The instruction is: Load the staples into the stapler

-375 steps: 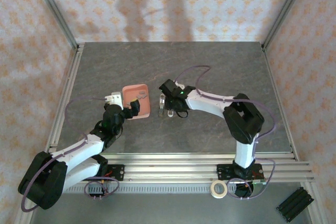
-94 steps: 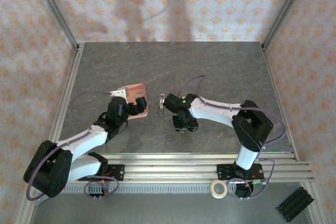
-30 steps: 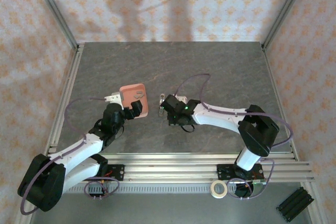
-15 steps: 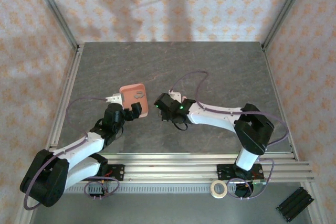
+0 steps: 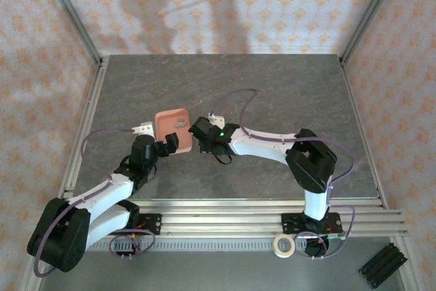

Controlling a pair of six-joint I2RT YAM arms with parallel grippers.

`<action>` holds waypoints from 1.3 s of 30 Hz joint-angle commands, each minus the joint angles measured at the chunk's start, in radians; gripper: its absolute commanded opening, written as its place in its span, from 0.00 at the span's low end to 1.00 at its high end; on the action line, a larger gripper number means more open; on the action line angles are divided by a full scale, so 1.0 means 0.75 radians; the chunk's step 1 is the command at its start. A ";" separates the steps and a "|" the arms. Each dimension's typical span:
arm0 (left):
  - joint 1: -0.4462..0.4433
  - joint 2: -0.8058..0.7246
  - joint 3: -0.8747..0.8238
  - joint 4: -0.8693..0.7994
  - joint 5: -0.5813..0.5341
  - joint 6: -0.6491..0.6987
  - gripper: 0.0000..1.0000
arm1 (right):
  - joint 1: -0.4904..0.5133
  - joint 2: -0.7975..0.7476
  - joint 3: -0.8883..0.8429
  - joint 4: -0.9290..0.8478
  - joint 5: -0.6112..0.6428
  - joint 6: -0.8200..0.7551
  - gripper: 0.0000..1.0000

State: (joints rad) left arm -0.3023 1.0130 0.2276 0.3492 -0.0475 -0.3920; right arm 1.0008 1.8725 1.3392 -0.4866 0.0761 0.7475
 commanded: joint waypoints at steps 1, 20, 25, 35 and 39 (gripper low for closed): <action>0.014 -0.018 -0.019 0.019 -0.060 0.051 1.00 | -0.007 0.054 0.094 -0.101 0.087 0.000 0.17; 0.027 -0.001 -0.029 0.060 -0.081 0.062 1.00 | -0.083 0.192 0.213 -0.130 0.014 -0.028 0.17; 0.028 -0.001 -0.031 0.063 -0.080 0.061 1.00 | -0.083 0.205 0.215 -0.134 -0.002 -0.026 0.17; 0.029 -0.006 -0.037 0.068 -0.081 0.061 1.00 | -0.083 0.232 0.229 -0.155 -0.022 -0.021 0.17; 0.028 -0.007 -0.038 0.070 -0.081 0.060 1.00 | -0.084 0.226 0.227 -0.175 -0.015 -0.013 0.17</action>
State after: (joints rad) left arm -0.2916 1.0103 0.2096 0.3752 -0.0727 -0.3645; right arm 0.9432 2.0365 1.4860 -0.5716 0.0479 0.7296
